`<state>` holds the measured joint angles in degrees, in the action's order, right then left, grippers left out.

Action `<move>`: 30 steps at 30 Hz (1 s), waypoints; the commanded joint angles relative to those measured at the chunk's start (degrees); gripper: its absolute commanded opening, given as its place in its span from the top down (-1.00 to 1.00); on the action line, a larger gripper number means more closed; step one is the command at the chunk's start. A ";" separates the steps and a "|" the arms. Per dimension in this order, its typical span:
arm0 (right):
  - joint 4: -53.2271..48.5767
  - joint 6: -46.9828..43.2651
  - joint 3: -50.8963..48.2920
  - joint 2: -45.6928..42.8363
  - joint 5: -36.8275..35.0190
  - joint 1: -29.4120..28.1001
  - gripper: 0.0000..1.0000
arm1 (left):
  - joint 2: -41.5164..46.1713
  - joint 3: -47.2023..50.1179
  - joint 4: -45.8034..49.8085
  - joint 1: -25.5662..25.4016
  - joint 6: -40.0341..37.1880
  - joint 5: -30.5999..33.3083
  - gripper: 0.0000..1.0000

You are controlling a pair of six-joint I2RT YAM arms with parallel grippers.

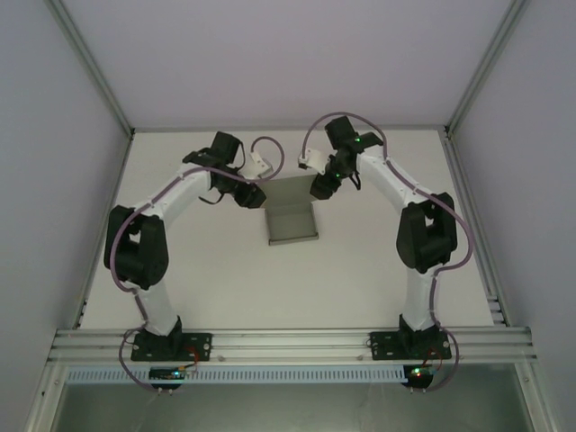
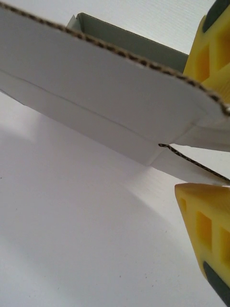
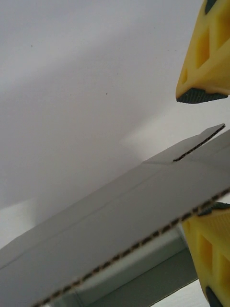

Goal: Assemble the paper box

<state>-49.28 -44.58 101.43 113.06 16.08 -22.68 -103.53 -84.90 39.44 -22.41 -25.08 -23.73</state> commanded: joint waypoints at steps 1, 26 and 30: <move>-3.00 -3.10 2.49 1.94 1.69 0.06 0.00 | -0.98 -2.57 2.83 -0.01 -1.90 0.09 0.25; 4.47 19.69 -1.49 -3.54 -10.30 -3.80 0.92 | 2.95 -0.23 -6.92 -0.85 18.41 7.72 1.00; 7.61 32.20 -3.17 -3.97 -16.05 -6.24 0.92 | 4.25 2.70 -13.07 -1.87 24.90 10.10 1.00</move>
<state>-44.77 -25.04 99.59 110.85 6.24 -27.49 -102.15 -83.57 31.14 -23.31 -8.05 -15.09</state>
